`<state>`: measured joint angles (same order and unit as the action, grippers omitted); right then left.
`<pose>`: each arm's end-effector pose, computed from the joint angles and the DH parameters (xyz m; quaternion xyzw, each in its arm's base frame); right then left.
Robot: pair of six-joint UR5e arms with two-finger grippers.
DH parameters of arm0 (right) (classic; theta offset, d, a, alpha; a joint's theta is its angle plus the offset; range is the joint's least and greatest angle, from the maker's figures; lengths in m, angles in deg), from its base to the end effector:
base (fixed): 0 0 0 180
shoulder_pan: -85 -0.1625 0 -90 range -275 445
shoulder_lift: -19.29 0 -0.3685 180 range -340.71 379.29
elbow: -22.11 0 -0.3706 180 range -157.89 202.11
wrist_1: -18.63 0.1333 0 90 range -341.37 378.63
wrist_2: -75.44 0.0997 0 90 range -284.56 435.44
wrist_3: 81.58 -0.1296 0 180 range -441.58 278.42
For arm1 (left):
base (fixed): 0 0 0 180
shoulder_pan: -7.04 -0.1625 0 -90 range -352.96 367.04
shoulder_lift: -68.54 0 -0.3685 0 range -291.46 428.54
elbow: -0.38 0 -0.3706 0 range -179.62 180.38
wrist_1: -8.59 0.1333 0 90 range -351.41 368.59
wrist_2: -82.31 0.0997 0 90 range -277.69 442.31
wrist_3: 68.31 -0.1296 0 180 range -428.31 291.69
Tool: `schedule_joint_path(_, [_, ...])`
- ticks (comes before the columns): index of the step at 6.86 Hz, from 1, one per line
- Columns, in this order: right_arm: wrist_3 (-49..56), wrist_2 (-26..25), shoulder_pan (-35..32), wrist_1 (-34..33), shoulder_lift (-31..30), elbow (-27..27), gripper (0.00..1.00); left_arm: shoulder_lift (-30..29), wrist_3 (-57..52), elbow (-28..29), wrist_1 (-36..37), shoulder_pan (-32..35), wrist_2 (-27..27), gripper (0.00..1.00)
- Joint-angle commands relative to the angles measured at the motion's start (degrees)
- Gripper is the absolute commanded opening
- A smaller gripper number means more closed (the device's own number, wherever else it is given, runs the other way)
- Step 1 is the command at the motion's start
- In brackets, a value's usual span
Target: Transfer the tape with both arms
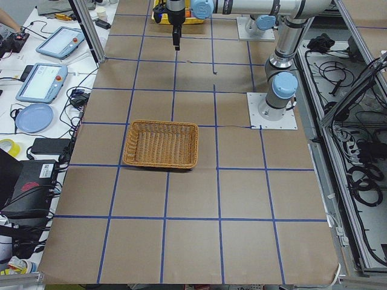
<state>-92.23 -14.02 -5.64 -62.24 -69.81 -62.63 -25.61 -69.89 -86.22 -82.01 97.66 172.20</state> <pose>0.1397 -0.4624 0.4217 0.0874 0.9953 0.0419 0.0006 -0.1389 -0.4924 0.3933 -0.0192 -0.9997 -0.0118 0.0011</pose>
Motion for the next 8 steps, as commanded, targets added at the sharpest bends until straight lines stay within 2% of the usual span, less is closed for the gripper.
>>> schedule_joint_path(1, [-0.1,-0.3,0.0,0.1,0.0,-0.2,1.0,0.0,0.0,-0.1,0.1,0.0,-0.1,1.0])
schedule_joint_path(4, [0.3,-0.6,1.3,-3.1,0.1,-0.2,1.0,0.0,0.1,-0.1,0.1,0.0,-0.2,1.0])
schedule_joint_path(6, [2.4,-2.0,12.1,-3.3,2.9,-1.3,1.0,0.0,0.1,-0.1,0.1,0.0,-0.2,1.0])
schedule_joint_path(7, [7.3,-2.3,16.4,-7.7,5.1,-2.2,1.0,0.0,0.1,-0.1,0.0,0.1,-0.2,1.0])
schedule_joint_path(8, [14.2,-2.2,19.8,-19.5,8.6,-3.9,1.0,0.0,0.1,-0.1,0.0,0.1,-0.2,1.0])
